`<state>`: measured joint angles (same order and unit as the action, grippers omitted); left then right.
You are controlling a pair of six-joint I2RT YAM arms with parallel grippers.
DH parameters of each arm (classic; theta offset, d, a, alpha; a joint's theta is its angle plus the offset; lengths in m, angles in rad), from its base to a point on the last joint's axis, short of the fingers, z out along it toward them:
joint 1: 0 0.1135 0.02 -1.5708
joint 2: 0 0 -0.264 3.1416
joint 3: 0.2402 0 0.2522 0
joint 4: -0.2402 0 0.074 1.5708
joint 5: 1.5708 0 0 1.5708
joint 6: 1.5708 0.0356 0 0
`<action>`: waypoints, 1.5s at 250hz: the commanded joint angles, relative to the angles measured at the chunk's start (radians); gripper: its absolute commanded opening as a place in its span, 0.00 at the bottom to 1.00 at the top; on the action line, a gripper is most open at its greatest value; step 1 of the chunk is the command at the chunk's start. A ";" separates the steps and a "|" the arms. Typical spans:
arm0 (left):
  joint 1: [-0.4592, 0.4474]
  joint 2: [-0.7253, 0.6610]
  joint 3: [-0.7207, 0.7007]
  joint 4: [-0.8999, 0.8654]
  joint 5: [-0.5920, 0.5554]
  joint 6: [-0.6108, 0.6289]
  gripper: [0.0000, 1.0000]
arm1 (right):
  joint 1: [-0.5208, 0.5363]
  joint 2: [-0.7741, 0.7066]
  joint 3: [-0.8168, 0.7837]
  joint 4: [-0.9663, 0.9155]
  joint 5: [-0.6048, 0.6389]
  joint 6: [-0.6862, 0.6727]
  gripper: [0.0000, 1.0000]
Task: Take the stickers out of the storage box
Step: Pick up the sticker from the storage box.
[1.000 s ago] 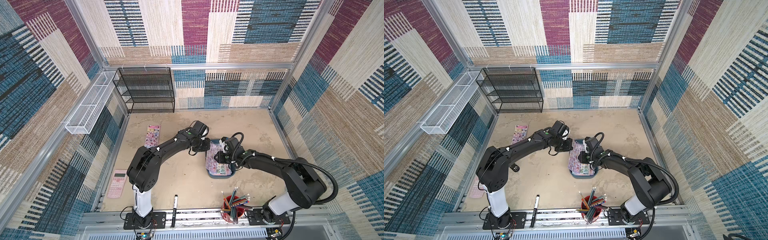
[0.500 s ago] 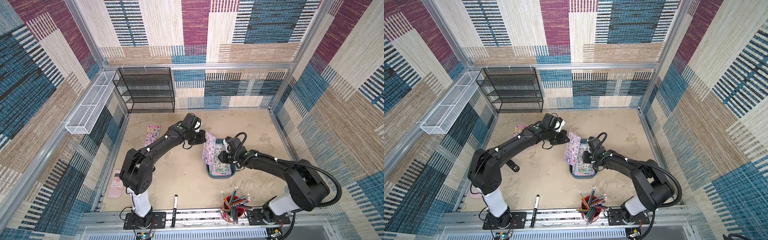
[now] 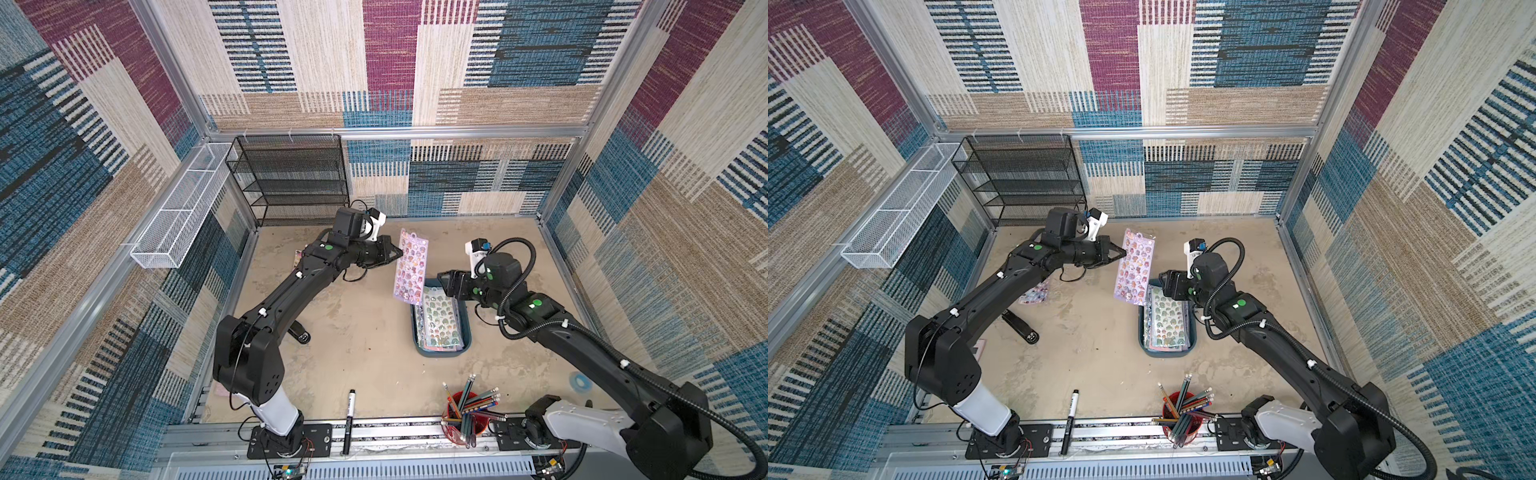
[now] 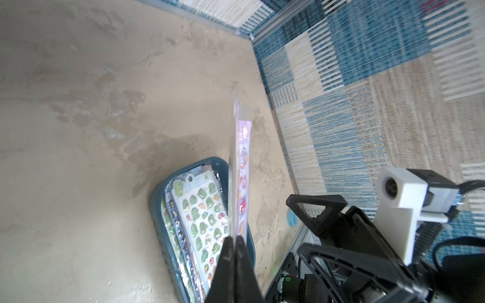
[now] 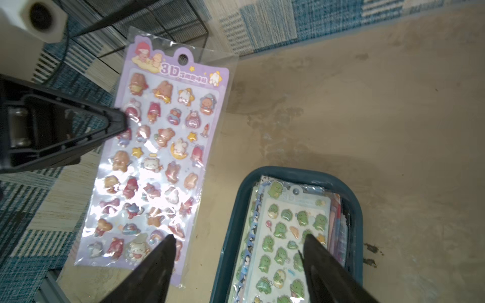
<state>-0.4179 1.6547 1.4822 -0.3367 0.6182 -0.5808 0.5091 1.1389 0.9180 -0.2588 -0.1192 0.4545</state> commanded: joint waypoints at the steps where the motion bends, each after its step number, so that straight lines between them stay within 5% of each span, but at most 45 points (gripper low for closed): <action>1: 0.018 -0.022 -0.018 0.129 0.115 -0.058 0.00 | -0.008 -0.022 -0.012 0.147 -0.161 0.026 0.81; 69: 0.037 -0.058 -0.109 0.337 0.230 -0.208 0.00 | -0.088 0.050 -0.099 0.495 -0.557 0.247 0.71; 127: 0.039 -0.087 -0.140 0.311 0.199 -0.183 0.00 | -0.087 0.153 -0.092 0.598 -0.626 0.296 0.55; 146: 0.039 -0.090 -0.149 0.314 0.201 -0.186 0.00 | -0.087 0.174 -0.099 0.657 -0.647 0.332 0.44; 177: 0.039 -0.093 -0.163 0.318 0.203 -0.188 0.00 | -0.088 0.197 -0.100 0.718 -0.666 0.372 0.08; 187: 0.039 -0.096 -0.165 0.306 0.200 -0.180 0.13 | -0.087 0.202 -0.097 0.719 -0.668 0.374 0.00; 208: 0.039 -0.109 -0.172 0.248 0.170 -0.140 0.40 | -0.088 0.216 -0.081 0.708 -0.665 0.368 0.00; 257: 0.039 -0.155 -0.240 0.177 0.126 -0.090 0.45 | -0.088 0.258 -0.049 0.704 -0.654 0.366 0.00; 286: 0.036 -0.165 -0.273 0.181 0.127 -0.092 0.37 | -0.087 0.285 -0.045 0.727 -0.665 0.384 0.00; 317: 0.037 -0.146 -0.252 0.172 0.135 -0.083 0.00 | -0.087 0.296 -0.055 0.751 -0.669 0.401 0.00; 332: 0.038 -0.133 -0.221 0.136 0.133 -0.059 0.00 | -0.088 0.289 -0.065 0.750 -0.659 0.401 0.00; 375: 0.043 -0.085 -0.087 -0.073 0.069 0.085 0.00 | -0.088 0.242 -0.064 0.632 -0.578 0.321 0.49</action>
<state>-0.3817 1.5433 1.3136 -0.2539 0.7410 -0.6228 0.4198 1.4124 0.8478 0.4198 -0.7475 0.8375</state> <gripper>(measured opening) 0.070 0.324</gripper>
